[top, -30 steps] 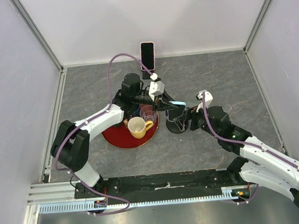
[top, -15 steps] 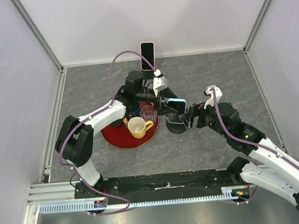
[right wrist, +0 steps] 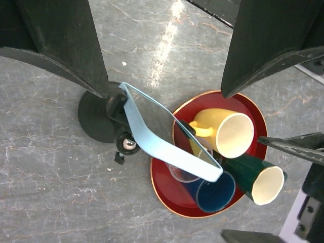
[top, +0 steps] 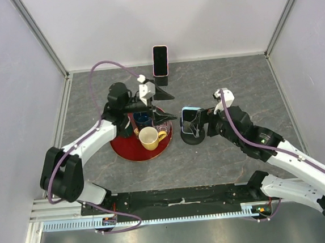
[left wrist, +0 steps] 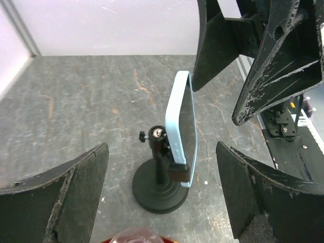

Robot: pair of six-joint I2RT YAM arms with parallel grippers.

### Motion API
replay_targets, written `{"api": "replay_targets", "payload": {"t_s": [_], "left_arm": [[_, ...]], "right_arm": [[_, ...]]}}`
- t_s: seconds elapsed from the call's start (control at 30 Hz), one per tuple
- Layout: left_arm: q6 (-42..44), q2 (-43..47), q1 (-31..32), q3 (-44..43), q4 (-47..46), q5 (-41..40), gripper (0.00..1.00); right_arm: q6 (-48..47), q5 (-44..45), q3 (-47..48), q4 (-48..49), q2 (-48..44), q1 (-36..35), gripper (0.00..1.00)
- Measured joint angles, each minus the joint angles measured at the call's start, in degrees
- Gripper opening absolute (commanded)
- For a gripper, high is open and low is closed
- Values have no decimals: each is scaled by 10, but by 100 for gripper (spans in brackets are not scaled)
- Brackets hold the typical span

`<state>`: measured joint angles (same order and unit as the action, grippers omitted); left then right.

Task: Place the phone on the phone stand

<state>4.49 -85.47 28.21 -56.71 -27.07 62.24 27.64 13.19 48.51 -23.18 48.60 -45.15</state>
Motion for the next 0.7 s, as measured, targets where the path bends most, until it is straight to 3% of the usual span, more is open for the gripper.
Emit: {"api": "replay_targets", "payload": {"t_s": [0.13,0.37,0.7], "left_arm": [[-28,50,-32,42,-44,-30,89],[-39,106,-40,92,-75,-167,89],[-31,120,-50,103,-64,-291,88]], "right_arm": [[64,67,62,-44,51,-39,98],[196,202,179,-156,162,-107,98],[343,354,290,-290,264,-177,98]]}}
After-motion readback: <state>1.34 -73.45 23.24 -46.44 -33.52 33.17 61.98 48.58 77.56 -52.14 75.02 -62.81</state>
